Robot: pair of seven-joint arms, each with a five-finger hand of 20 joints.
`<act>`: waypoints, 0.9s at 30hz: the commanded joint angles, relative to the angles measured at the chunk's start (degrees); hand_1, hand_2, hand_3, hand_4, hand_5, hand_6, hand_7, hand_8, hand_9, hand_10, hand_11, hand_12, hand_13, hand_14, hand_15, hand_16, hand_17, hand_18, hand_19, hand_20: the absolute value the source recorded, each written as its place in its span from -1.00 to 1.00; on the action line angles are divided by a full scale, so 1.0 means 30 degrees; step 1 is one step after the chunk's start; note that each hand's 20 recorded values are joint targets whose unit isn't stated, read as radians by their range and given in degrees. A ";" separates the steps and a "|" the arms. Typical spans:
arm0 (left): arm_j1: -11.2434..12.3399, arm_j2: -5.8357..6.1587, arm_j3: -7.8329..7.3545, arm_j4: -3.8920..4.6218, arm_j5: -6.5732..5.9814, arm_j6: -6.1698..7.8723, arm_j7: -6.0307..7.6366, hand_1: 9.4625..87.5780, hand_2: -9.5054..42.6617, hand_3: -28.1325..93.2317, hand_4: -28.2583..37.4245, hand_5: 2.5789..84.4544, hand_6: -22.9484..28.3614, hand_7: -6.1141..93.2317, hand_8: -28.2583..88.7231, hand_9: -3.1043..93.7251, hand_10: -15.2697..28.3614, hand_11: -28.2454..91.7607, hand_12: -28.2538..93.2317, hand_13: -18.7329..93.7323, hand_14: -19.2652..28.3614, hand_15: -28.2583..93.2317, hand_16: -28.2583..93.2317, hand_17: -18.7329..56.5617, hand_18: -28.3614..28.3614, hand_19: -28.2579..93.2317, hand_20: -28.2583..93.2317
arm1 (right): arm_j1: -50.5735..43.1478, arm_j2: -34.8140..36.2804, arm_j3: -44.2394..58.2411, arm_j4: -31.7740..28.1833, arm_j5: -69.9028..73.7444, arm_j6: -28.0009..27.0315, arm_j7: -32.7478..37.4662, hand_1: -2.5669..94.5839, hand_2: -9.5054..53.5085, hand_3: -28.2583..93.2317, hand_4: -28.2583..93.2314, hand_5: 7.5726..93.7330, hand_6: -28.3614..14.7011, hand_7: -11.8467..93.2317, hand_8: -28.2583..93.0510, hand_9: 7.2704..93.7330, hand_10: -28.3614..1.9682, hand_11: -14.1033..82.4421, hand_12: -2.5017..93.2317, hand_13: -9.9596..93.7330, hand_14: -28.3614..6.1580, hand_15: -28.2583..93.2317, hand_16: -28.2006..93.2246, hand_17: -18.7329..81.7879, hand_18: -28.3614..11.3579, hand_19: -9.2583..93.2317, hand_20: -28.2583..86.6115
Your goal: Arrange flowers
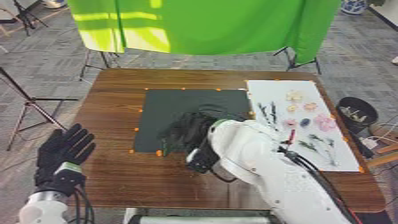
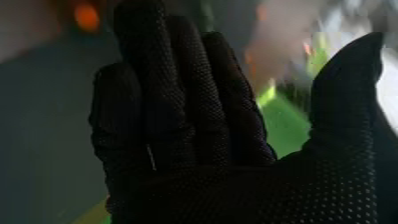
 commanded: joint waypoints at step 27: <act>0.1508 -0.0681 -0.0242 -0.0458 -0.0231 -0.0167 0.1098 -0.47 -0.07 0.62 -1.00 0.05 0.34 -0.53 -0.68 -0.15 0.51 -0.02 -0.38 -0.19 0.58 0.21 -0.72 -0.67 0.56 0.13 -0.42 | -0.8917 0.7945 1.1479 -0.2950 -0.1833 1.2676 -0.1386 -0.32 -0.58 1.00 -0.48 0.45 -0.03 -0.39 -0.71 0.58 -0.40 -0.28 -0.58 0.59 -0.22 0.07 -0.21 0.20 -0.61 0.60 -0.37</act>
